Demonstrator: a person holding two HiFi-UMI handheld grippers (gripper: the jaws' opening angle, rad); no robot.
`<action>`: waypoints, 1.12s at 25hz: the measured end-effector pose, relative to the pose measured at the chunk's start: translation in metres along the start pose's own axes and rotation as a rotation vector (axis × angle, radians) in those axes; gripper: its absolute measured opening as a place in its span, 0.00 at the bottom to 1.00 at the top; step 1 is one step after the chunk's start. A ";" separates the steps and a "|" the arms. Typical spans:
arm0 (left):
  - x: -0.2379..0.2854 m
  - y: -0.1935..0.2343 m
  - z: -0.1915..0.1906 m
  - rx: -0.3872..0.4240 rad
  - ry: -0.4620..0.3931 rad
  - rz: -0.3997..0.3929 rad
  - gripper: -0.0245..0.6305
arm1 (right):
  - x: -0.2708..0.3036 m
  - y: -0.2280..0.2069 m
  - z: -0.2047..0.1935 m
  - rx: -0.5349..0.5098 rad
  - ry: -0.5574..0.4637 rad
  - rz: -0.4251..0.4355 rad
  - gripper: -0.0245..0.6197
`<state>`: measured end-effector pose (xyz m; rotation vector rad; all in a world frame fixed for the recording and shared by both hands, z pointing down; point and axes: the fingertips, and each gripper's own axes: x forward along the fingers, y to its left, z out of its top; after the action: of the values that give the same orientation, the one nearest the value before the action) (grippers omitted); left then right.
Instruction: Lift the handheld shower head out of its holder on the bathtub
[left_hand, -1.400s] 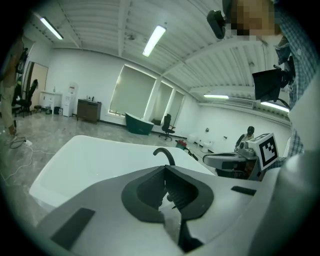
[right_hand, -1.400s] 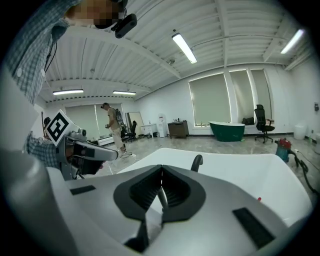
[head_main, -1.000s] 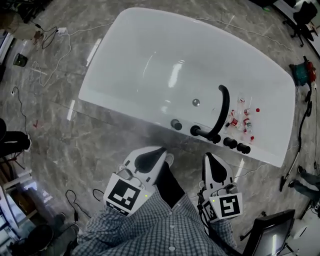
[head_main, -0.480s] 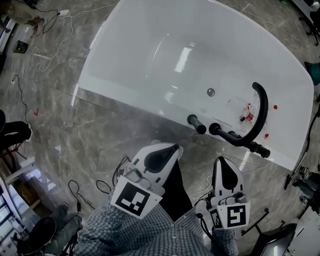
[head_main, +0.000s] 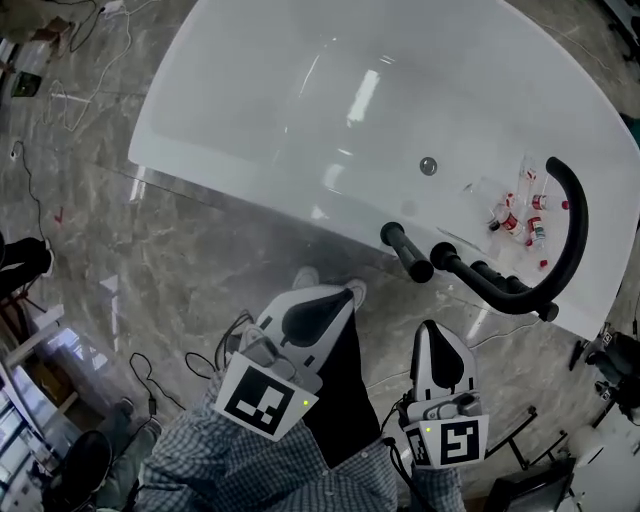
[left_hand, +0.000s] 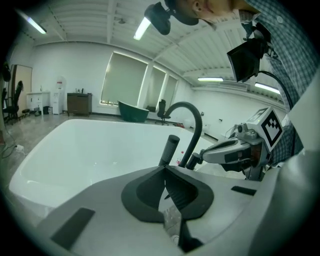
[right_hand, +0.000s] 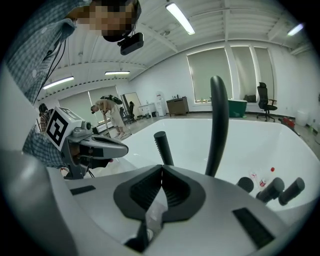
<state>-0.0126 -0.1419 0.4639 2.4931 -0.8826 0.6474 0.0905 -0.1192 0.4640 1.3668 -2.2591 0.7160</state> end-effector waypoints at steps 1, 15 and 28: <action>0.006 0.001 -0.006 0.008 0.006 -0.004 0.05 | 0.003 -0.002 -0.005 0.004 0.005 -0.004 0.06; 0.076 0.023 -0.057 0.122 0.039 -0.030 0.05 | 0.044 -0.016 -0.051 0.062 0.055 0.011 0.06; 0.121 0.021 -0.090 0.180 0.127 -0.073 0.12 | 0.056 -0.029 -0.080 0.127 0.067 -0.025 0.06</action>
<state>0.0316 -0.1668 0.6072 2.5935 -0.7112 0.8842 0.0979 -0.1199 0.5660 1.4044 -2.1735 0.8959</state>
